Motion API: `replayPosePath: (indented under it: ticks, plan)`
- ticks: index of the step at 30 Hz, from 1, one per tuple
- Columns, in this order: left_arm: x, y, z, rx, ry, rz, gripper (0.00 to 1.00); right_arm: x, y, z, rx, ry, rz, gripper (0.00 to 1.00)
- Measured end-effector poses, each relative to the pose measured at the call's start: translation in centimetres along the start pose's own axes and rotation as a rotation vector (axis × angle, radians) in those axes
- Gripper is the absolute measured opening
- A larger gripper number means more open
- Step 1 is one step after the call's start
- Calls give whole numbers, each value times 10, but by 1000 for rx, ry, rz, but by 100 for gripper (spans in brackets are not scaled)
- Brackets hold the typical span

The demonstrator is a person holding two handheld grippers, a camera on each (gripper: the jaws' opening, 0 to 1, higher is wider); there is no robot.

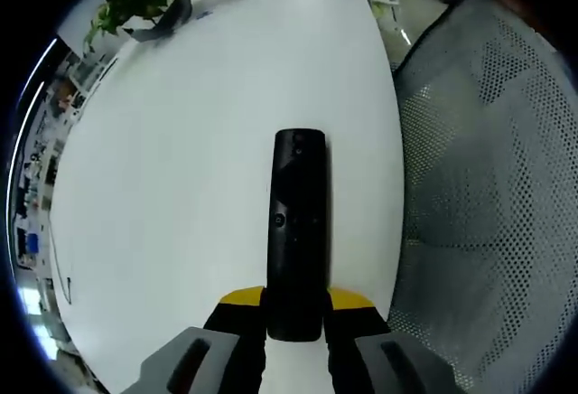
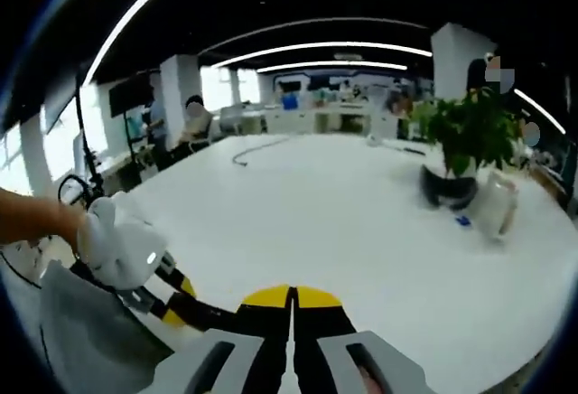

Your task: Press the specified remote control buttons in sequence, fully releasing each button before pressing the next.

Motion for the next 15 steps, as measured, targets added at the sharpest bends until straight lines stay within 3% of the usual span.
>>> replayPosePath:
  ticks: [3,5,6,8,10,12,15]
  plan:
    - [-1,-3,4,-18,-11,10,23,12,1,-4,115,83,-51,0]
    - [-2,-5,7,-46,-23,25,23,21,-1,-11,169,161,-107,0]
    - [-2,-6,9,-75,-36,35,23,27,-3,-14,197,204,-167,0]
    - [-3,-10,12,-139,-55,70,24,33,-6,-15,190,208,-209,0]
    - [-4,-14,12,-134,-41,113,24,45,-15,-17,167,211,-284,0]
    - [-5,-16,15,-155,-41,142,23,53,-20,-17,186,188,-290,0]
    - [-6,-20,20,-171,-27,191,23,55,-27,-18,237,207,-318,0]
Point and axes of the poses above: the point that each gripper's makers call its tool centre point, and the gripper's own axes: x roughly forward along the fingers, z roughly to its right, y roughly out of its top, the point moved 7 cm from there along -x, roughly backward along the fingers, and after that the axes turned 3 degrees about z, right-handed, at the moved point
